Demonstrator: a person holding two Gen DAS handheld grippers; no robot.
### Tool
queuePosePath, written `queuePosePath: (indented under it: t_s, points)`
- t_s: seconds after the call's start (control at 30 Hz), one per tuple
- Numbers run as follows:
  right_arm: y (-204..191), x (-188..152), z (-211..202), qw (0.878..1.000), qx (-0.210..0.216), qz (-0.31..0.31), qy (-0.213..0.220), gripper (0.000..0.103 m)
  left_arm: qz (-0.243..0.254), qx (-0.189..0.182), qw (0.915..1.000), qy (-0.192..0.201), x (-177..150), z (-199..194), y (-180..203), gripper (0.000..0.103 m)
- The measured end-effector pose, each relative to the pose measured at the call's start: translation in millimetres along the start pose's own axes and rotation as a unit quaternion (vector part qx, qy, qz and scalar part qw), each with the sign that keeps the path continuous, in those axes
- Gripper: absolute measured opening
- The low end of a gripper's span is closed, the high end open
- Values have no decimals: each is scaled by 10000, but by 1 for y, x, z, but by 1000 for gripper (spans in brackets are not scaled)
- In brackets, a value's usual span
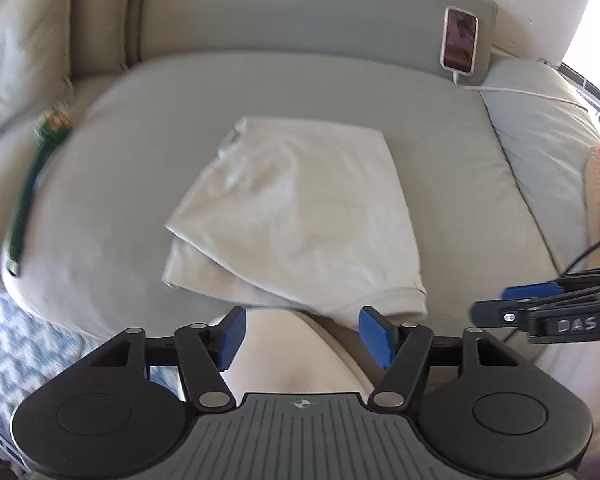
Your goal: Fold clothes
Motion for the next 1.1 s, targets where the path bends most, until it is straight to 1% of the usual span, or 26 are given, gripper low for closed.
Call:
queuePosePath:
  t_s: [0.03,0.07,0.1,0.13,0.17,0.23,0.27,0.33,0.4,0.47,0.6,0.7,0.87,0.97,1.03,1.1]
  points:
    - [3,-1,-7,9998,55,92,142,52,23,281,9994,220,4,-2,-3,67]
    - [5,-1,-14,9994,101,175,278,52,6,563,9979,319,6,-3,-7,67]
    - [7,0,-17,9988,127,236,402,52,-38,794,9963,337,7,-4,-10,67]
    - [7,2,-20,9983,146,274,493,53,-93,882,9955,324,8,-4,-12,67]
    - [5,2,-21,9983,147,259,508,53,-155,873,9956,301,9,-5,-14,67]
    - [1,2,-23,9982,149,229,538,54,-244,744,9966,256,10,-6,-14,68]
    - [-1,2,-24,9981,150,214,552,56,-262,688,9970,233,9,-7,-13,69]
    - [-6,3,-26,9980,152,184,582,73,-227,658,9973,214,8,-7,-11,71]
    - [-10,3,-27,9979,154,154,611,78,-248,643,9974,187,8,-6,-10,71]
    - [-14,4,-29,9977,156,123,641,78,-323,615,9974,185,5,-7,-10,72]
    - [-16,4,-33,9973,118,155,706,78,-273,620,9973,269,3,-10,-10,73]
    - [-17,3,-36,9971,137,188,730,78,-210,523,9980,291,-3,-15,-8,76]
    - [-21,-1,-39,9975,182,220,646,78,-191,368,9988,266,-11,-19,-10,78]
    - [-22,0,-36,9976,208,241,615,78,-294,159,9992,230,-10,-13,-22,80]
    - [-20,3,-33,9975,216,310,598,78,-517,-84,9984,195,-6,-7,-37,80]
    - [-16,8,-28,9971,272,404,592,78,-829,-322,9959,187,3,3,-59,80]
Point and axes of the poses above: each gripper's, at about its wrist camera, not at the fingertips, and z roughly the way its jaws point, y to its right, x to its top, the point moved 9 cm from there along z, roughly the way its jaws point, and after that the axes turned 9 degrees about -y, right-handed, at the moved point
